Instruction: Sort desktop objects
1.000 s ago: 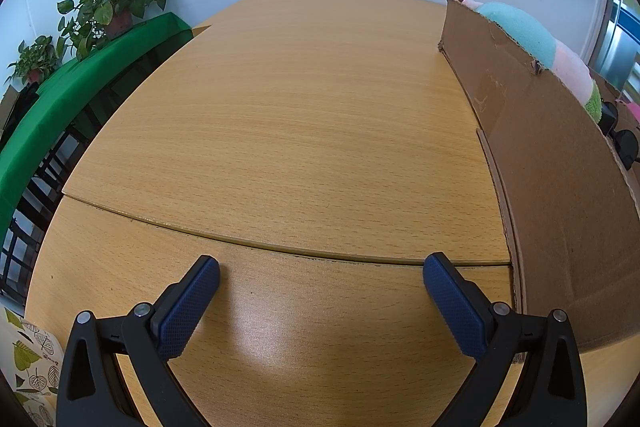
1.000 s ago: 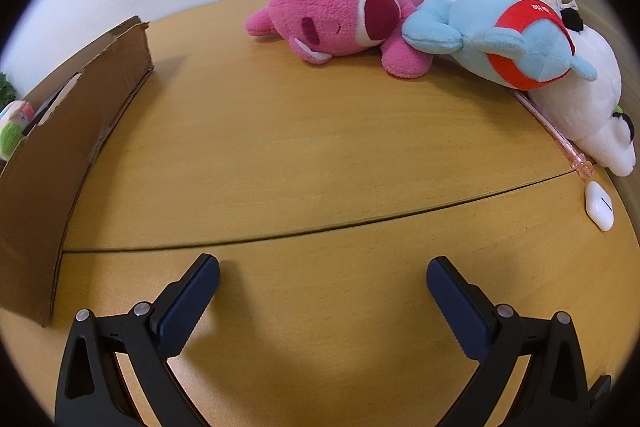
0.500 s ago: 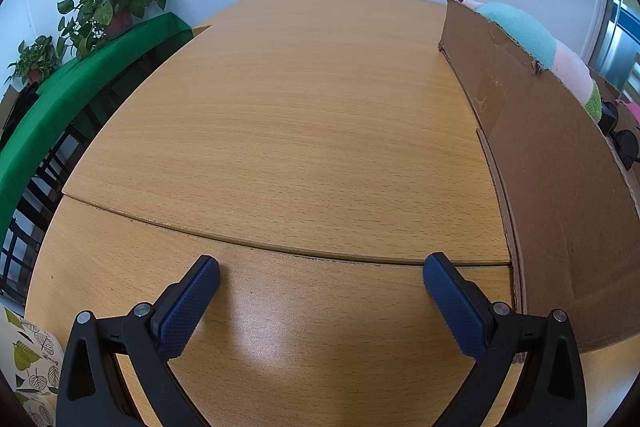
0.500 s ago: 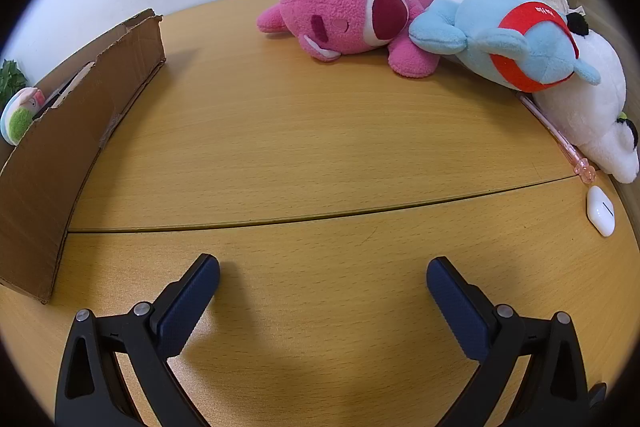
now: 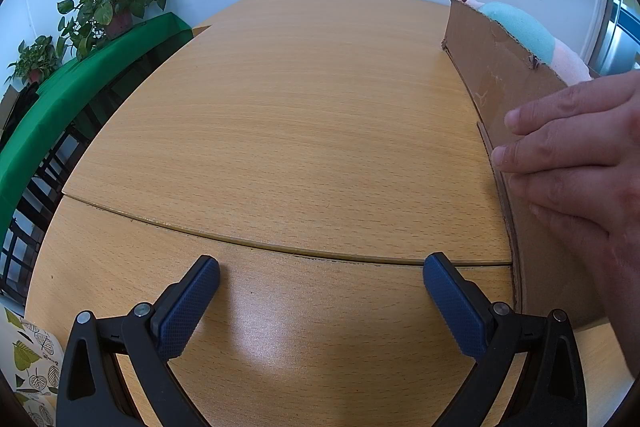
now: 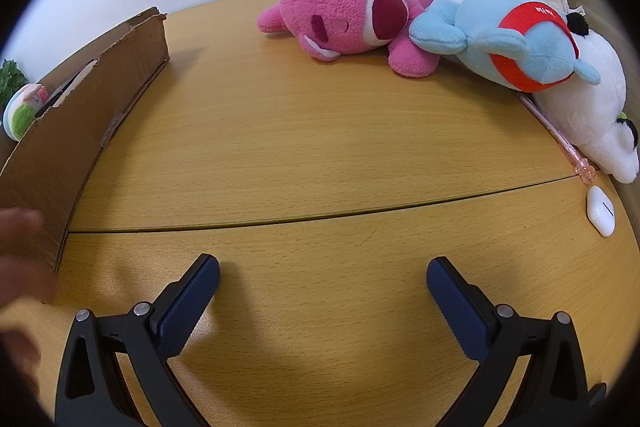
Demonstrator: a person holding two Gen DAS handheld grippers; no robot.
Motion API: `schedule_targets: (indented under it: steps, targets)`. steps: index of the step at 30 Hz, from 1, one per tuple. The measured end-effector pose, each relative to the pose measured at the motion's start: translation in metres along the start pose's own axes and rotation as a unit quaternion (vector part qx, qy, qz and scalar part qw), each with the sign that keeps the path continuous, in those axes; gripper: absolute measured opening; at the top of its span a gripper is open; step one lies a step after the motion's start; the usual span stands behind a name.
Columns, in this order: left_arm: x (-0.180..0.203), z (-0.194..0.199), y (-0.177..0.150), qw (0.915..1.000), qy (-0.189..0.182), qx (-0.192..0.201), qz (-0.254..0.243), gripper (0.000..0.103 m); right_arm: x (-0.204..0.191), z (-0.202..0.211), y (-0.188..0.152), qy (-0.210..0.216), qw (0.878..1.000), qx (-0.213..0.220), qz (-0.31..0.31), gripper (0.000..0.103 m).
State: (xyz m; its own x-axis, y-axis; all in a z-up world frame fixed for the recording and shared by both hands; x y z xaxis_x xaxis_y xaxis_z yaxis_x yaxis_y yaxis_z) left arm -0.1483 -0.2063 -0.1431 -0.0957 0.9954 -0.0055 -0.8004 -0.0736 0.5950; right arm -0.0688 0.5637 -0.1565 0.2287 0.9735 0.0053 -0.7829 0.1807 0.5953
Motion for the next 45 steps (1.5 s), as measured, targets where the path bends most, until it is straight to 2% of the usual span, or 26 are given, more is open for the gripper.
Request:
schedule_targets:
  steps: [45]
  targets:
    - [-0.0005, -0.0002, -0.0002, 1.0000, 0.001, 0.000, 0.001, 0.103, -0.0029, 0.0015, -0.0019, 0.001, 1.000, 0.002, 0.000, 0.103]
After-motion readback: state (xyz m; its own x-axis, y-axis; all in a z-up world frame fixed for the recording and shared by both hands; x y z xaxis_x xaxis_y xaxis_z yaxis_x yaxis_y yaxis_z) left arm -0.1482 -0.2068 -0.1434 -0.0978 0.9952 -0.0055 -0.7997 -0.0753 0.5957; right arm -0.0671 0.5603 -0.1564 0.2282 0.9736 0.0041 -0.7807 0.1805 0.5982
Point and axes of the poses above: each gripper's, at about its wrist camera, not at the fingertips, and z roughly against the way its jaws point, x to its right, y to its top, the point moved 10 cm from there along -z, roughly the way its jaws point, and after that the axes turned 1 degree about x, right-handed, at the moved point
